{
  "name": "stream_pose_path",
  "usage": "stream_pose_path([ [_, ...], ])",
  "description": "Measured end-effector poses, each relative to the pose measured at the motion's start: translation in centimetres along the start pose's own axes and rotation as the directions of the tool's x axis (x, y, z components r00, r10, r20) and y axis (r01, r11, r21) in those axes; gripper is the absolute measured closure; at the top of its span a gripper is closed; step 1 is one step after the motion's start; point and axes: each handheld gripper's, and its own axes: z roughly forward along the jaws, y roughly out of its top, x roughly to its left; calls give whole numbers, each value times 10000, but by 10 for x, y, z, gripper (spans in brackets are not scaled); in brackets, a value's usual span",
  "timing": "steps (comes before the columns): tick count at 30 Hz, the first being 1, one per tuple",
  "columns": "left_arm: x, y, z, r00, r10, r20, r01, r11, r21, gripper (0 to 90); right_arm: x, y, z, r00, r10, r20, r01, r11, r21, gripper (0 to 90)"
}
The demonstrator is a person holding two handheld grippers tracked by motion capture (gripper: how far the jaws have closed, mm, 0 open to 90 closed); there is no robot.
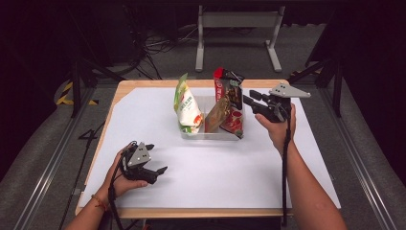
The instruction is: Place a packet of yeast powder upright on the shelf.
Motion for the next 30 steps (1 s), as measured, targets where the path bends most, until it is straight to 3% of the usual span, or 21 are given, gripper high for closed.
stream_pose_path([
  [11, 0, -1, -1, 10000, -49, -27, 49, 10000, -61, 110, 12, -29, -12, 9970, -770, -117, 778, 9920, 993, 796],
  [16, 1, 0, -1, 10000, -21, -11, 21, 10000, -41, 110, 19, -44, -11, 9912, -1290, -279, 1320, 9746, 1810, 823],
  [27, -1, 0, -1, 10000, 59, 5, -59, 10000, 0, 111, 27, -66, 1, 9838, -1684, -611, 1789, 9428, 2811, 847],
  [30, 0, 0, -1, 10000, 49, 23, -49, 10000, 4, 111, 27, -67, 3, 9840, -1639, -693, 1769, 9430, 2818, 853],
])
